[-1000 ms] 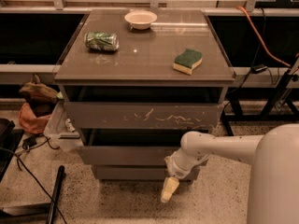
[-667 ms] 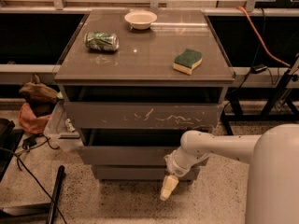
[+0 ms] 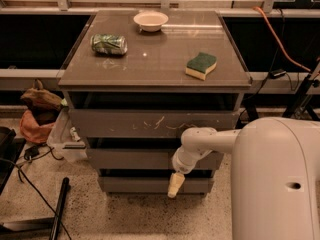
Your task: Close middle drawer
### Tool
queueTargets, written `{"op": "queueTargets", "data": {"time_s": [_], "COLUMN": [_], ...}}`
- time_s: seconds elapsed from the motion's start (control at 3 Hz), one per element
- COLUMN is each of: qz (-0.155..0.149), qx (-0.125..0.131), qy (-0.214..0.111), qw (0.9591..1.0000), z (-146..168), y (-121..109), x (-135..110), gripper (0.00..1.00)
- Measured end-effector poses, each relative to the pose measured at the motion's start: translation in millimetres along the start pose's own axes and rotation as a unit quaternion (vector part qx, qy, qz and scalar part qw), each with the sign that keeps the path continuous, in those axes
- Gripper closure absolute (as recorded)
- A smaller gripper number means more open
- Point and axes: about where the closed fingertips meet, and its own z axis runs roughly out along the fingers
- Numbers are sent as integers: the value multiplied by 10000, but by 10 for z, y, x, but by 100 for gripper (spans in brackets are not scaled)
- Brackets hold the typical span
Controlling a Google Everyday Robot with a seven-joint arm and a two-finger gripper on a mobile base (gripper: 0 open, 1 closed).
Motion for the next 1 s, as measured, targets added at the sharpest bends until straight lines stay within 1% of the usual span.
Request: {"op": "queueTargets", "data": {"time_s": [0.67,1.0], "qz": [29,337], "qx": [16,456], "qy": [-13,-147], "qw": [10000,9983], "z": [-42,-486], "y": [40,236], "x": [22,236], "gripper": [0,0]}}
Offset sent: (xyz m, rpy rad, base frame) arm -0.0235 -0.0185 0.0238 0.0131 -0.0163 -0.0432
